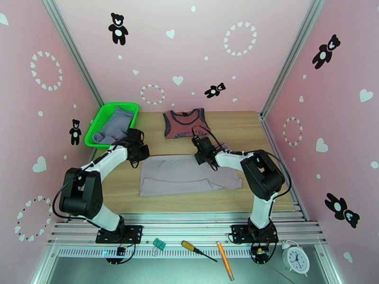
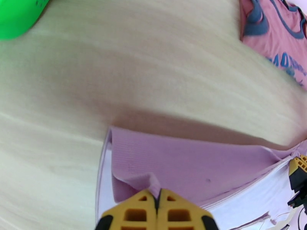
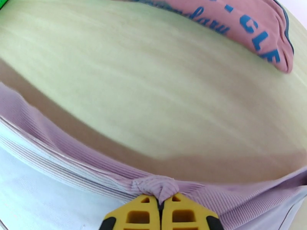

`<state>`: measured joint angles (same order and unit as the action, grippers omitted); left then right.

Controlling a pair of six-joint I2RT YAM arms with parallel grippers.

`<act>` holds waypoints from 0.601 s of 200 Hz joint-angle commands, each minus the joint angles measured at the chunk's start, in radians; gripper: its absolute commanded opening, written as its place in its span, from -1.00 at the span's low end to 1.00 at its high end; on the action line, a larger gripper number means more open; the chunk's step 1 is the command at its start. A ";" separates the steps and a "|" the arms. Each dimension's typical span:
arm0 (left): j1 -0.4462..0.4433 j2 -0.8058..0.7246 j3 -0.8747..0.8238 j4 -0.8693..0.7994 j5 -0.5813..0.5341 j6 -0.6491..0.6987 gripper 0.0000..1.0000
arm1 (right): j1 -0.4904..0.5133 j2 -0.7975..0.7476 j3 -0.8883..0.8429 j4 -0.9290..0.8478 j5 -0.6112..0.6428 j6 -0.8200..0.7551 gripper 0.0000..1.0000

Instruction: Fold and stack the mixed laundry pile

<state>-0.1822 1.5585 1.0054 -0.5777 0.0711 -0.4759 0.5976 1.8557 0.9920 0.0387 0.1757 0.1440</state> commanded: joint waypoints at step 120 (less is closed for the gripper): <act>-0.046 -0.120 -0.218 0.028 -0.120 -0.069 -0.26 | 0.050 -0.099 0.167 -0.312 0.022 0.244 -0.26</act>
<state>-0.2199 1.4796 0.8196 -0.5308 -0.0166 -0.5434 0.6464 1.6604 1.0470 -0.1223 0.2451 0.3347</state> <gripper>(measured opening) 0.339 0.397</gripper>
